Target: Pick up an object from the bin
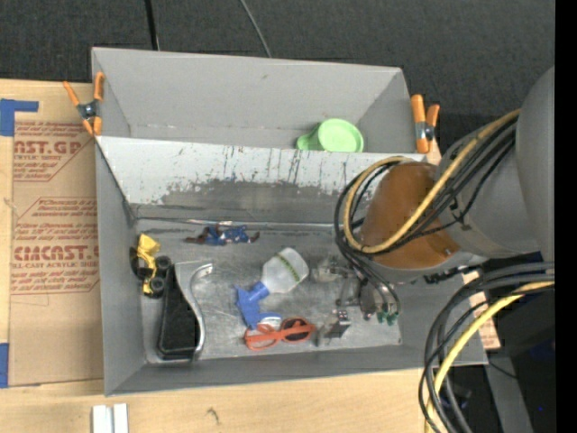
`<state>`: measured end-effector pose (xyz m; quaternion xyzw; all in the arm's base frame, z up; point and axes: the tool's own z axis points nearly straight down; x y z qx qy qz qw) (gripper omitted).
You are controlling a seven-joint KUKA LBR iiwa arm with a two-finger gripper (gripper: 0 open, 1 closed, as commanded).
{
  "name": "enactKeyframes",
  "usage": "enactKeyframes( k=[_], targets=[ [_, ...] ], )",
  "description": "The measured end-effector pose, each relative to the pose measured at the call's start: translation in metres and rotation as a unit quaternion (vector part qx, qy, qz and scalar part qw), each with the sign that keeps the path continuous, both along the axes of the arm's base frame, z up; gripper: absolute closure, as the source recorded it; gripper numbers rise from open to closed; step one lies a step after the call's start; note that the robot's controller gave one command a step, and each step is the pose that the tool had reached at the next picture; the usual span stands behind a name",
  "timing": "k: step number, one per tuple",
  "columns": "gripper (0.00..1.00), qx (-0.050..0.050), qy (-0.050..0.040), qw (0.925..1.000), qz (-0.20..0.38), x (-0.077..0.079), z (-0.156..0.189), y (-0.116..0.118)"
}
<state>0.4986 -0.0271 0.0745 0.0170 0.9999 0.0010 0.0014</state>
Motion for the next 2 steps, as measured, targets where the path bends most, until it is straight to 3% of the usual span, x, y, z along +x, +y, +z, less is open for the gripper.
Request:
enactKeyframes(
  k=[1,2],
  targets=[
    [0.0,-0.002,-0.003,0.9974,0.072,-0.004,-0.001,0.004],
    [0.0,-0.003,-0.0081,0.9836,0.18,-0.003,0.0,0.022]
  ],
)
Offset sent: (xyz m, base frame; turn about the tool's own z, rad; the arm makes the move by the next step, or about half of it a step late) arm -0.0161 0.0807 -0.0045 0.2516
